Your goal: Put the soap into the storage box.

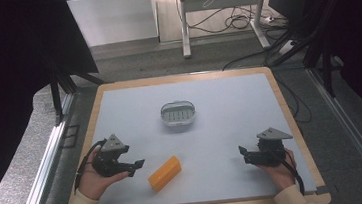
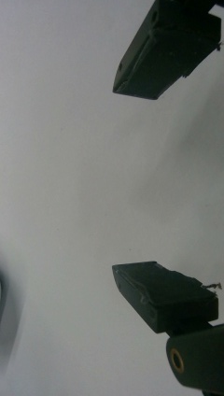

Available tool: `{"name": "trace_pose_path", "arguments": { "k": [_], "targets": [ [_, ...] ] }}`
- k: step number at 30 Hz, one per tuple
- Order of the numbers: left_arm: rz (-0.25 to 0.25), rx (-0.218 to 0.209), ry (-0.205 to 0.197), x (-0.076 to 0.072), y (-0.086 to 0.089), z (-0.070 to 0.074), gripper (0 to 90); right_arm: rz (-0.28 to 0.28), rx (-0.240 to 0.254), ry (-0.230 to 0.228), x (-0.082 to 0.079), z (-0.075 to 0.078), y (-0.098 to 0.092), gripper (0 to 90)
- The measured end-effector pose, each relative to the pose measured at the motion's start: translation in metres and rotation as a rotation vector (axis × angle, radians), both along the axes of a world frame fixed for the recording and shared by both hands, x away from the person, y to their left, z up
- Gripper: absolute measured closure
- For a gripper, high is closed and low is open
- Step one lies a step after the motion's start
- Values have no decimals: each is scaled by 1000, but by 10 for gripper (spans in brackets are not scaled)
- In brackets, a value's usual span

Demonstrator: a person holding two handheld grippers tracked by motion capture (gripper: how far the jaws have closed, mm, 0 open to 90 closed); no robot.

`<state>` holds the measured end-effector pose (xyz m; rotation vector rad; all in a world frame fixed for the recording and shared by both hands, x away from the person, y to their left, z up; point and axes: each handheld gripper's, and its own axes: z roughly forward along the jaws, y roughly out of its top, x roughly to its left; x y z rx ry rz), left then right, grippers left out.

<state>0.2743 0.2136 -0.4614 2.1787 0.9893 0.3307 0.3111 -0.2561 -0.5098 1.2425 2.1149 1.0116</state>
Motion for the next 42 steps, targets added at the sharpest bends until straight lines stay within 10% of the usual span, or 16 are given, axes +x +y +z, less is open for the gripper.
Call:
{"name": "trace_pose_path", "arguments": {
  "k": [42],
  "targets": [
    [-94,95,56,11,-50,17,225,9,-4,15,2,-4,1,121]
  ]
}}
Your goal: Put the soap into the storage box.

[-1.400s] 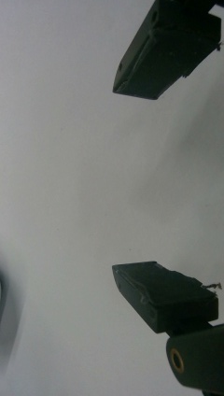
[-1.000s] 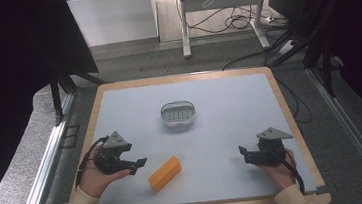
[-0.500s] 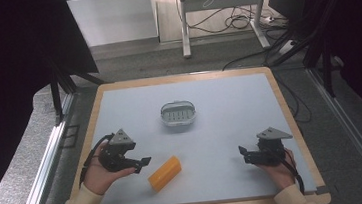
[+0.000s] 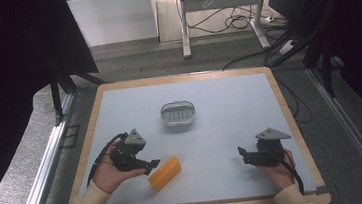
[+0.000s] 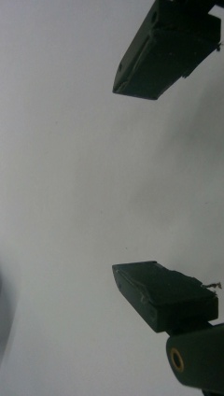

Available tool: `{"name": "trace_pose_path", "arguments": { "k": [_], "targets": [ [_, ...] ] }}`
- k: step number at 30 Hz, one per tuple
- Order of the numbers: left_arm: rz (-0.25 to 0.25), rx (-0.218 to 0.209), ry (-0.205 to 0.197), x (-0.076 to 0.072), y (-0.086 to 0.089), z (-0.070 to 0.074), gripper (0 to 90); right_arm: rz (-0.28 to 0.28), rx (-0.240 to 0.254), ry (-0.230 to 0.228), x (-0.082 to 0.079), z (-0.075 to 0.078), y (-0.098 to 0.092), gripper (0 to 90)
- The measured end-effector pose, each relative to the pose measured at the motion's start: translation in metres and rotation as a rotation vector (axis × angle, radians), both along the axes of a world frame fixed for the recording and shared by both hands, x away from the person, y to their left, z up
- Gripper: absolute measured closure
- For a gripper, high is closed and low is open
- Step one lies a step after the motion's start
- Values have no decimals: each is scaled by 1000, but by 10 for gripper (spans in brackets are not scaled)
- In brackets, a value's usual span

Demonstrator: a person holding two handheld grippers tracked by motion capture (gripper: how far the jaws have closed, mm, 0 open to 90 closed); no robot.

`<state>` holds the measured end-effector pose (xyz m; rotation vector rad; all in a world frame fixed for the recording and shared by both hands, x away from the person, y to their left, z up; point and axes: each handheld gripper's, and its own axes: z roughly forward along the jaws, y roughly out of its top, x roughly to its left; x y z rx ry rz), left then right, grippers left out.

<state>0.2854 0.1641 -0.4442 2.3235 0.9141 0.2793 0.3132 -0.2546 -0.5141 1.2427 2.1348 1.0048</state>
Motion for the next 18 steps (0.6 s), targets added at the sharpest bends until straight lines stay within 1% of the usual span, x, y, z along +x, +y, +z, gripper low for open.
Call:
{"name": "trace_pose_path", "arguments": {
  "k": [6,15,18],
  "targets": [
    [-23,27,9,-1,-12,-1,224,-4,-1,1,-1,0,-1,121],
    [-35,43,18,-6,-19,-2,224,3,-8,3,-1,0,0,121],
    [-44,49,37,-6,-26,-6,224,1,-6,7,-1,-1,0,121]
  ]
}}
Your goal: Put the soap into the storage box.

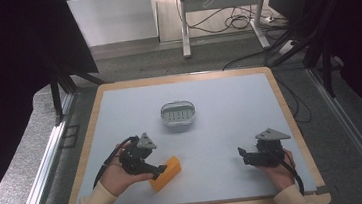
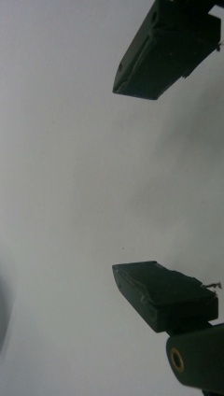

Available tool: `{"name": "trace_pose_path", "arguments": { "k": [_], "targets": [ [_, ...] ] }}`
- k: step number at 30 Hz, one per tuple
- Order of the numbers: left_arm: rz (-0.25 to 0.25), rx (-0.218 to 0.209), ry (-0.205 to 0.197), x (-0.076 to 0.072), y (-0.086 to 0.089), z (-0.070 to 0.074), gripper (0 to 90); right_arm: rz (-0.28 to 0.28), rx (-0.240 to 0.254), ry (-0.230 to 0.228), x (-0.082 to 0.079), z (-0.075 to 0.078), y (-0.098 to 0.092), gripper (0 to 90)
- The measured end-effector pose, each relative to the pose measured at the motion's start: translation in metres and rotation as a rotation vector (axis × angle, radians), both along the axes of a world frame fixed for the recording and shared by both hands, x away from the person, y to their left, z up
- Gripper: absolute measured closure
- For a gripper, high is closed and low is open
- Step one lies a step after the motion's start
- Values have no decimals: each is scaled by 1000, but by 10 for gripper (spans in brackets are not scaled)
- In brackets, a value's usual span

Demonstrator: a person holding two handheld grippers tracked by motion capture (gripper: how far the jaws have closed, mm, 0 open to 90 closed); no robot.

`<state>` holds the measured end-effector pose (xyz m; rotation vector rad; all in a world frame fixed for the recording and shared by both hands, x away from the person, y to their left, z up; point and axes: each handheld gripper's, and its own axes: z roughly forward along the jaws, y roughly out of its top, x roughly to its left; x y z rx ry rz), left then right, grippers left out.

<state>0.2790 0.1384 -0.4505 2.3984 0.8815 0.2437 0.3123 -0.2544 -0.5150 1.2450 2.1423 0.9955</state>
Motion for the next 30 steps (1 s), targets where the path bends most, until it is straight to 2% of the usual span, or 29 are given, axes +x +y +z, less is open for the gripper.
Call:
{"name": "trace_pose_path", "arguments": {
  "k": [5,10,14,18,23,25,26,29,30],
  "targets": [
    [-11,13,12,-1,-8,-5,224,1,-5,0,0,-1,0,121],
    [-26,66,32,-1,-22,-13,218,1,-11,5,0,-2,0,121],
    [-24,89,49,1,-27,-18,219,0,-12,4,0,-1,0,121],
    [-19,106,84,4,-31,-25,233,0,-17,7,1,-2,0,122],
    [-11,105,99,5,-32,-30,250,-1,-19,6,0,-2,0,122],
    [-5,102,106,5,-33,-33,282,-1,-20,6,0,-2,0,121],
    [-9,118,115,6,-34,-35,299,-1,-20,7,1,-2,0,121],
    [-4,125,124,7,-35,-36,331,0,-20,6,0,-2,1,121],
    [-1,129,138,8,-37,-38,369,0,-21,6,0,-2,1,121]
  ]
}}
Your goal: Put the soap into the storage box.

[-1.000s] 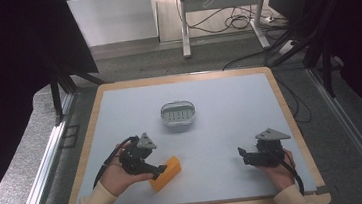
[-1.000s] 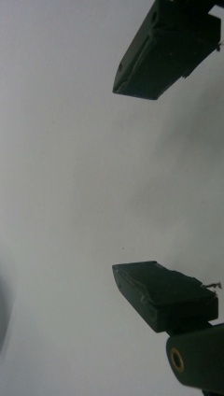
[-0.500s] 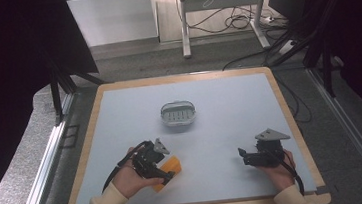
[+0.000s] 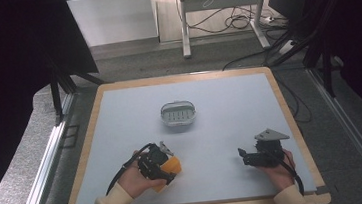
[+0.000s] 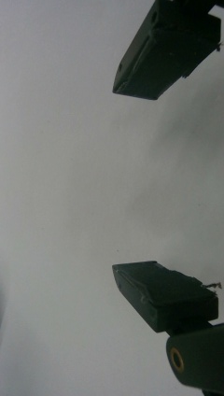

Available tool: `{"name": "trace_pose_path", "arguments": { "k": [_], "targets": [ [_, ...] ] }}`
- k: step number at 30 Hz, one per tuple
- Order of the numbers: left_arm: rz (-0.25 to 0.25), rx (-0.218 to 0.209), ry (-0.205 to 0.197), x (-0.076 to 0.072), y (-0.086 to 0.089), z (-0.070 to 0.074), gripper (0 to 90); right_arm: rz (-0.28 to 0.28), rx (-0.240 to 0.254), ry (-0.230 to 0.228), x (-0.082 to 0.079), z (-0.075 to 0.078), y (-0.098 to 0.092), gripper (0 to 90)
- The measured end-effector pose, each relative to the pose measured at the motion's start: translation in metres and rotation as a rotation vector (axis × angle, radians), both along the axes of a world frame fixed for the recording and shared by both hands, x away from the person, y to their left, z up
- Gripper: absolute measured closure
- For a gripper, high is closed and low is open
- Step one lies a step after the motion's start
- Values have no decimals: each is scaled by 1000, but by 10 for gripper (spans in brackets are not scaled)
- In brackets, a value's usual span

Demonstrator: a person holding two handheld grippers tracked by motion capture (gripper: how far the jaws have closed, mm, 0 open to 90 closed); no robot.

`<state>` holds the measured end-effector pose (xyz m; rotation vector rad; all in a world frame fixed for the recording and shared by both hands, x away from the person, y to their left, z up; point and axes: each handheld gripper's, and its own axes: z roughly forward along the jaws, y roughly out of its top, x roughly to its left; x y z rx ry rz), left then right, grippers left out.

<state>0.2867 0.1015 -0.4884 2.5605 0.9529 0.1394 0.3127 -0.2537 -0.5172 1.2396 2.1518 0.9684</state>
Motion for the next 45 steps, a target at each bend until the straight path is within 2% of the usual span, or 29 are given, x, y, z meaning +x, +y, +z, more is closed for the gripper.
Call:
{"name": "trace_pose_path", "arguments": {
  "k": [5,11,13,15,16,24,28,36,45],
  "targets": [
    [4,30,17,0,-6,-5,420,0,-1,-1,0,0,0,121],
    [6,45,38,1,-13,-11,468,0,-3,-4,0,0,0,121],
    [8,51,40,0,-14,-12,525,-1,-3,-4,0,0,-1,121],
    [16,65,34,0,-15,-13,544,-2,-3,-3,0,0,-1,121],
    [26,69,29,0,-15,-14,587,-3,-4,-3,0,0,-1,121],
    [42,33,43,2,-9,-13,616,-8,-6,0,0,0,-1,122],
    [36,35,45,2,-6,-11,617,-10,-7,-1,0,1,-2,122],
    [13,14,23,4,-2,5,618,-12,-8,-2,0,1,-2,122],
    [-11,-2,12,7,0,16,618,-10,-10,5,0,0,-2,122]
  ]
}}
